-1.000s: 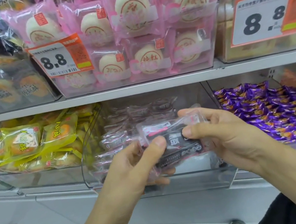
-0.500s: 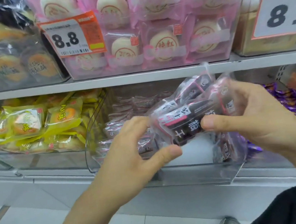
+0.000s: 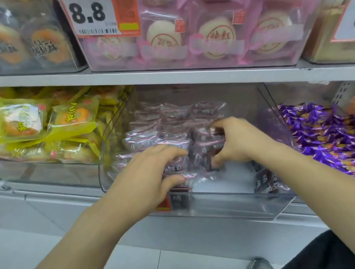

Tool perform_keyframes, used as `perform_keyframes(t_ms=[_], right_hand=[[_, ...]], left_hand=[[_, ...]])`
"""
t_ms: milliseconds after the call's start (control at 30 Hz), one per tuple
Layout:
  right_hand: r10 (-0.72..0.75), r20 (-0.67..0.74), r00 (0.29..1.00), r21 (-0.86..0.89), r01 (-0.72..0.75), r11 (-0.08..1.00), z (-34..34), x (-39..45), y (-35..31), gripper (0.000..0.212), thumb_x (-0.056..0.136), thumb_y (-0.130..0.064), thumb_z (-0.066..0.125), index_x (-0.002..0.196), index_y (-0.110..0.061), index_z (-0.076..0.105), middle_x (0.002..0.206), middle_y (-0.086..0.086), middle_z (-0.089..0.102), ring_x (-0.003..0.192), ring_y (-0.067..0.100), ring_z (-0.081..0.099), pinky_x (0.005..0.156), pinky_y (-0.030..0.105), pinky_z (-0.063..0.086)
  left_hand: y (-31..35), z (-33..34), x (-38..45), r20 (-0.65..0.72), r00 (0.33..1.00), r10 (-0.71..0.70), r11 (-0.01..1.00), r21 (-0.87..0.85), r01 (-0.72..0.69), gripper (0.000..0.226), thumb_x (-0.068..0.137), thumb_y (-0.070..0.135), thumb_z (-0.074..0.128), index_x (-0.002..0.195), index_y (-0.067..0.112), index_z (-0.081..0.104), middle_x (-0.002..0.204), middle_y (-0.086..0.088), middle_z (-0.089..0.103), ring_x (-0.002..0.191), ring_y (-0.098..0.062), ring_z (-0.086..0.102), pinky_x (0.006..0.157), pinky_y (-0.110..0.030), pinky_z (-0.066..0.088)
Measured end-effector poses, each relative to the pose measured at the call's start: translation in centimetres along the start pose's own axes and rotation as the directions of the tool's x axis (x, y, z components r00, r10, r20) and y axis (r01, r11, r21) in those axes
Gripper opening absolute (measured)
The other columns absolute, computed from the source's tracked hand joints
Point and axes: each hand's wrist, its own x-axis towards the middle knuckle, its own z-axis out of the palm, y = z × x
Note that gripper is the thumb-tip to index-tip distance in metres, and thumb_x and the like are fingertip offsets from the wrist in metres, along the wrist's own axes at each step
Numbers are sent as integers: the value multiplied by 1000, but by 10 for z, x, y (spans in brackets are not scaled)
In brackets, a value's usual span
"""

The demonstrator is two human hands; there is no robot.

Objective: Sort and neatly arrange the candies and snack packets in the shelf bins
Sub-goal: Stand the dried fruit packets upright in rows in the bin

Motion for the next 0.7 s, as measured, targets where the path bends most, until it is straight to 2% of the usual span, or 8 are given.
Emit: perform_keyframes(t_ms=[67, 167, 267, 367, 467, 533, 600, 700], right_hand=[[28, 8, 1000, -35, -28, 999, 8, 3, 3, 95, 52, -33, 94, 136, -20, 52, 128, 7, 60, 112, 26, 59, 89, 30, 49], [90, -41, 995, -28, -91, 995, 10, 2, 6, 89, 47, -35, 94, 127, -21, 55, 121, 6, 61, 103, 26, 61, 86, 33, 53], [154, -101, 983, 41, -150, 988, 7, -2, 7, 93, 41, -41, 96, 124, -23, 56, 114, 2, 64, 101, 25, 63, 87, 40, 56], [156, -119, 981, 21, -154, 988, 9, -6, 5, 95, 44, -42, 96, 126, -21, 54, 116, 5, 64, 104, 27, 63, 88, 42, 56], [173, -101, 980, 14, -173, 985, 7, -10, 5, 92, 46, -38, 96, 127, -20, 54, 117, 6, 64, 101, 26, 62, 86, 37, 55], [188, -100, 977, 36, -185, 982, 2, -12, 6, 83, 48, -36, 97, 120, -21, 59, 110, 4, 65, 91, 23, 61, 77, 29, 50], [180, -110, 978, 39, -176, 984, 0, -13, 5, 71, 52, -31, 96, 114, -24, 61, 106, 3, 65, 86, 21, 62, 72, 28, 49], [172, -126, 977, 34, -169, 985, 8, -9, 4, 81, 57, -28, 92, 129, -23, 56, 106, 4, 66, 88, 23, 64, 76, 34, 55]], left_hand=[[-1, 0, 0, 15, 1000, -2, 1000, 7, 2, 49, 87, 31, 72, 133, 32, 56, 128, 14, 59, 119, -8, 52, 104, -26, 39], [-3, -1, -1, 32, 999, -2, 1000, 12, 1, 51, 89, 30, 70, 136, 33, 53, 130, 16, 57, 122, -7, 48, 105, -24, 36], [-4, -1, -2, 50, 999, -4, 1000, 10, 3, 52, 90, 30, 68, 138, 36, 50, 132, 17, 54, 124, -5, 46, 106, -23, 34], [-6, -1, -2, 58, 998, -4, 1000, -5, 4, 52, 90, 30, 68, 139, 36, 49, 132, 17, 54, 124, -4, 46, 106, -22, 34], [-5, -2, -2, 60, 998, -9, 1000, -7, 9, 53, 91, 31, 67, 139, 37, 48, 134, 17, 53, 126, -4, 46, 107, -23, 35], [-5, -2, -3, 58, 998, -13, 1000, -6, 14, 53, 91, 32, 66, 140, 38, 47, 136, 18, 51, 128, -4, 44, 108, -25, 35], [-5, -1, -4, 52, 999, -18, 1000, -4, 18, 53, 92, 33, 66, 140, 39, 46, 138, 18, 50, 129, -5, 43, 109, -26, 35], [-5, -1, -4, 51, 999, -18, 1000, -2, 18, 53, 92, 33, 66, 140, 39, 46, 139, 17, 50, 130, -6, 43, 110, -27, 35]])
